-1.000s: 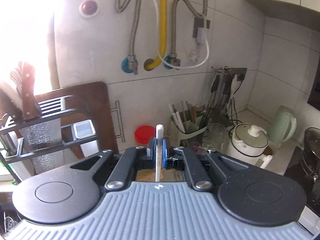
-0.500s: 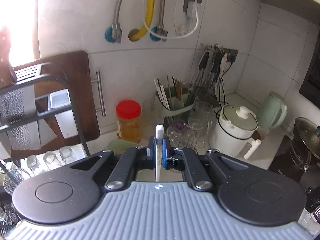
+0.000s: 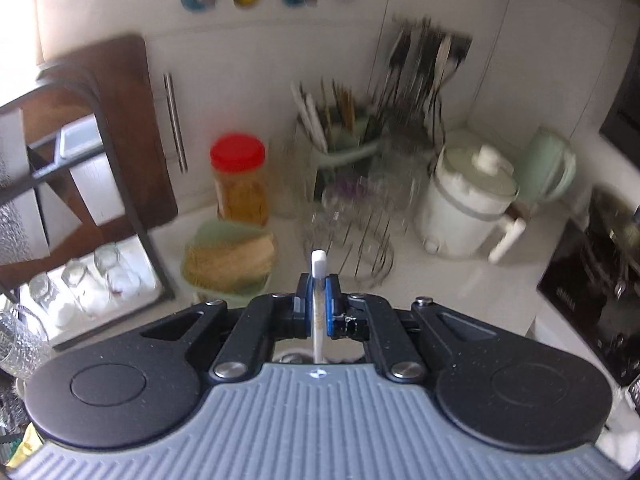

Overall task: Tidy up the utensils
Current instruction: 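Carry the white chopstick over the mug and lower it in with the left gripper, then open the left gripper to release the white chopstick in the mug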

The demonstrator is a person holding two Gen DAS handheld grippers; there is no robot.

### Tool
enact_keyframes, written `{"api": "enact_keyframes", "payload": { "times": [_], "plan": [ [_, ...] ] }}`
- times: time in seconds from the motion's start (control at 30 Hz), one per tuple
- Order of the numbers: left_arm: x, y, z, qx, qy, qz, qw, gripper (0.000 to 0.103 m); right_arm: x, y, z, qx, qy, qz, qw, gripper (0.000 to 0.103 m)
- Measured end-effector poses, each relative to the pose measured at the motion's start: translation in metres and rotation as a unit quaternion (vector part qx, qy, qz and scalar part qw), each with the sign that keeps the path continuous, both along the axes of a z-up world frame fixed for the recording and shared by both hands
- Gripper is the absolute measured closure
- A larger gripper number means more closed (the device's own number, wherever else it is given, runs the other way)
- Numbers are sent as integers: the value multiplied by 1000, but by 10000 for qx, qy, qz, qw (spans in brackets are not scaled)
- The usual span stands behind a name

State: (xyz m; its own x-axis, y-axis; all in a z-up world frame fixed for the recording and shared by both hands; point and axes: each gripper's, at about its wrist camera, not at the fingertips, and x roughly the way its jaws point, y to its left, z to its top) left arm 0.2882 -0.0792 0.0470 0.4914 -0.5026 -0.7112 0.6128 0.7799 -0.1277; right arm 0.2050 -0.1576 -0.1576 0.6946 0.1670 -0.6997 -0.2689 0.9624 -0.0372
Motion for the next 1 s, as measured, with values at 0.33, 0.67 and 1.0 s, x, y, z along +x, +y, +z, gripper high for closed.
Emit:
{"api": "enact_keyframes", "payload": {
  "times": [0.33, 0.67, 1.0],
  "plan": [
    [12, -21, -36, 476, 746, -525, 9947, 96, -1, 0, -1, -5, -46, 24, 10000, 12],
    [24, -24, -37, 409, 1083, -389, 9925, 95, 0, 1, -1, -27, -55, 53, 10000, 12],
    [28, -4, -24, 206, 1034, -33, 9944, 60, 0, 2, -1, -25, -67, -12, 10000, 12]
  ]
}}
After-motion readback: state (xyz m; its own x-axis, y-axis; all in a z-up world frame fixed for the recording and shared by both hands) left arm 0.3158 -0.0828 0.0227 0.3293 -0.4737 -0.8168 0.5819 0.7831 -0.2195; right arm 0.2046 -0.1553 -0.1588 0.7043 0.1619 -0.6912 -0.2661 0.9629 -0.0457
